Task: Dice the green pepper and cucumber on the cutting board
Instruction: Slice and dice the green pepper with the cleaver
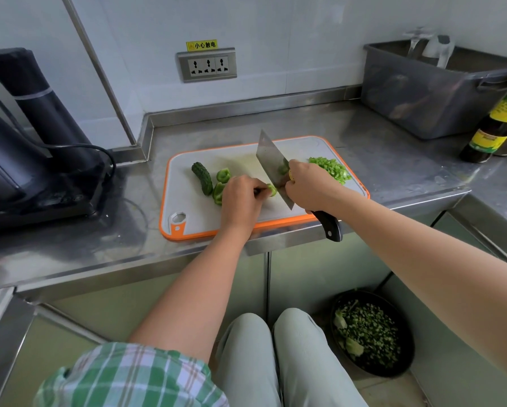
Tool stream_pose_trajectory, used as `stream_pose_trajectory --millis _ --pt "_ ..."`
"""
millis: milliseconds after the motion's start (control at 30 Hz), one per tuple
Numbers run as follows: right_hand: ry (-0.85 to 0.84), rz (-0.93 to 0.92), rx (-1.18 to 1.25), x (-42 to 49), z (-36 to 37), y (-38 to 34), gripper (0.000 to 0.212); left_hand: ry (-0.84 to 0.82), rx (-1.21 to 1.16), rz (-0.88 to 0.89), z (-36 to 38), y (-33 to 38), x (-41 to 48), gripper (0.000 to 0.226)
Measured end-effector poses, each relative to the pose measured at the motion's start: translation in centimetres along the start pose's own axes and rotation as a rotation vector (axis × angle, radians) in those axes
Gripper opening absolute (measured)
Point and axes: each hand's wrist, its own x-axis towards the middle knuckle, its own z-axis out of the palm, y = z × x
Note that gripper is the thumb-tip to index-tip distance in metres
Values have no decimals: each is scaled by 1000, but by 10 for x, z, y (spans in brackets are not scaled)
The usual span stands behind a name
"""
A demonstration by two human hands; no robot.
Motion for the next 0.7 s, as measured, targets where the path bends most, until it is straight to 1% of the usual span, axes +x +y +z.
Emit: stream_pose_trajectory --millis 167,267,433,600,700 --pt "-59 -23 -117 -1 -2 -5 5 -7 8 -1 1 1 0 6" --pt "-68 -31 -134 4 1 -5 4 -13 2 3 0 1 0 5" --pt "-77 -12 -113 9 8 -4 6 -25 39 19 2 -3 1 7" --pt "4 47 -15 10 13 -4 7 -52 118 54 0 -3 0 12" --pt "20 49 42 6 5 -2 6 -47 137 57 -1 -2 -1 16"
